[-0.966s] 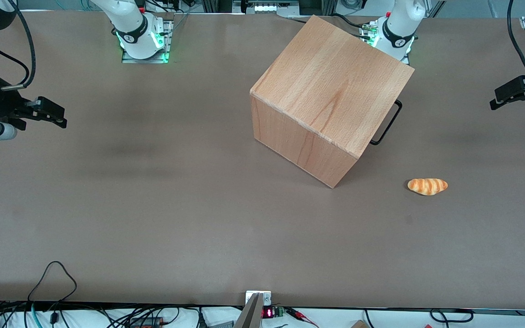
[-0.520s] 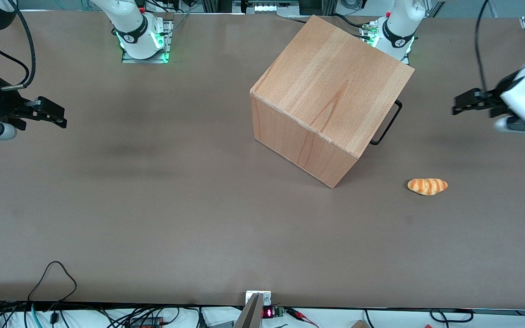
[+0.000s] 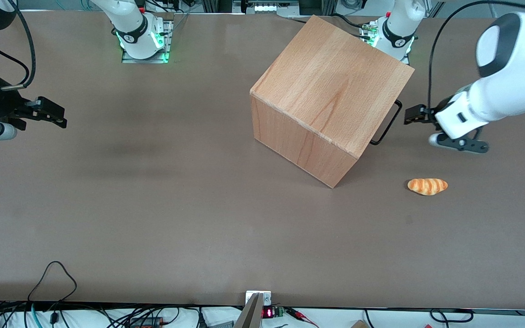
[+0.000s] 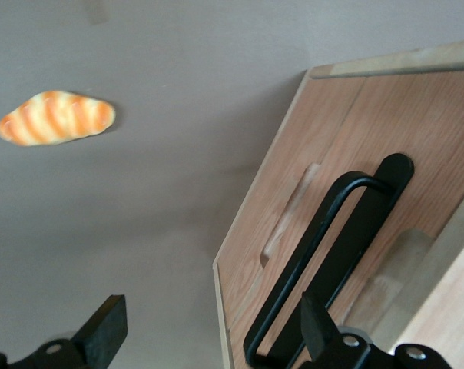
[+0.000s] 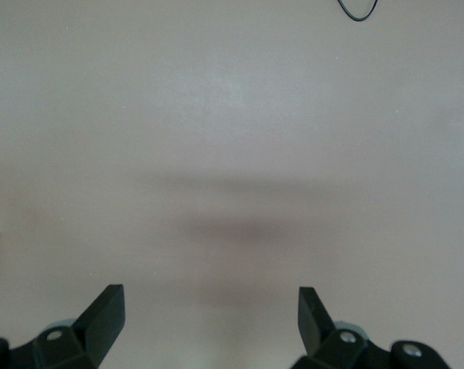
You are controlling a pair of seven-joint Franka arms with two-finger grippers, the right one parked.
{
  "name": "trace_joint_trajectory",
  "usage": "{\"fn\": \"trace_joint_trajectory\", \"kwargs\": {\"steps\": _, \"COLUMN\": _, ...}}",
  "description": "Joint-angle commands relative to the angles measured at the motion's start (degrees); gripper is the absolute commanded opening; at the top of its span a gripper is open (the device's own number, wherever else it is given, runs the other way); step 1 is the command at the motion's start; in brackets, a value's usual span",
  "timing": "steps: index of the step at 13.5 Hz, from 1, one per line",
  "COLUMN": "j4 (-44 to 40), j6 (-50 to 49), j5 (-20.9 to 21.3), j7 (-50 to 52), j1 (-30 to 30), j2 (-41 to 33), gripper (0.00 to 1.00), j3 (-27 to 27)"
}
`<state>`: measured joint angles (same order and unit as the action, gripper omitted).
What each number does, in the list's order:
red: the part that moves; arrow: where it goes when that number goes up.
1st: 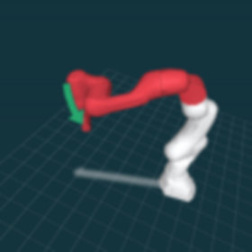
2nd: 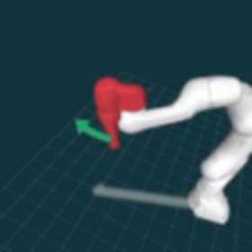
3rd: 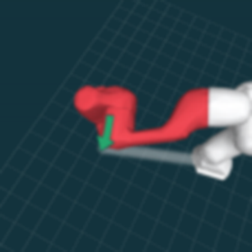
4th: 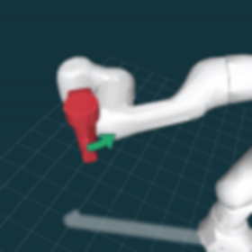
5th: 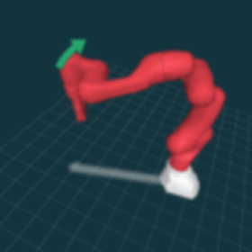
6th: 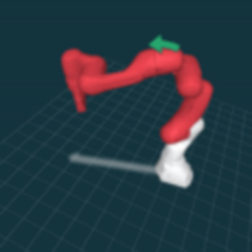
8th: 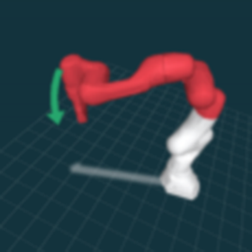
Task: Open top drawer with left arm
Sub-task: 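Move the left gripper toward the black drawer handle on the wooden cabinet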
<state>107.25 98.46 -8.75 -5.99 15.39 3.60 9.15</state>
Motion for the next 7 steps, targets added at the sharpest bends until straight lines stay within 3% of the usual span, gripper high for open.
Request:
{"fn": "trace_joint_trajectory", "kwargs": {"steps": 1, "j4": 3.3, "j6": 3.5, "j5": -2.7, "j7": -5.5, "j1": -0.2, "j2": -0.3, "gripper": 1.0, "j3": 0.2}}
{"fn": "trace_joint_trajectory", "kwargs": {"steps": 7, "j4": 5.8, "j6": 3.8, "j5": -6.1, "j7": -8.7, "j1": 0.0, "j2": 0.6, "gripper": 1.0, "j3": 0.2}}
